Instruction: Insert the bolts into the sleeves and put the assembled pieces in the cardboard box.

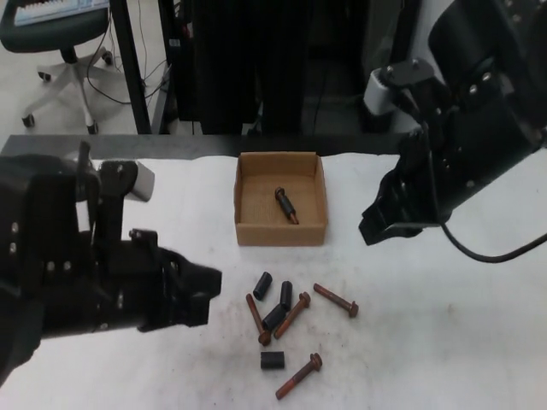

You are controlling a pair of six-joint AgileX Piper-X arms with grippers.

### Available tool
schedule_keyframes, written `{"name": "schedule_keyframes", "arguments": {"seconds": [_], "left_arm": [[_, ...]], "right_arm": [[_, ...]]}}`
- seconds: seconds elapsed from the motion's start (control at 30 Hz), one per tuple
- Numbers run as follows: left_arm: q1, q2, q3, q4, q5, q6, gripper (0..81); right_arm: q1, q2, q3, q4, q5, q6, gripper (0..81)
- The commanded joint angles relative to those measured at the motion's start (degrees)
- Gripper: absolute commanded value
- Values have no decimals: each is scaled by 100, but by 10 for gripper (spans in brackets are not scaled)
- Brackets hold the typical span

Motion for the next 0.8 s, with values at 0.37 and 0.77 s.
{"name": "schedule_keyframes", "arguments": {"seconds": [0.37, 0.77], "left_arm": [[-145, -368, -172, 1747, 674, 827, 3], [-1509, 877, -1676, 2454, -449, 1005, 3]], "right_arm": [[10, 370, 7, -56, -7, 415, 309], [-234, 329, 7, 686, 19, 153, 309]]}}
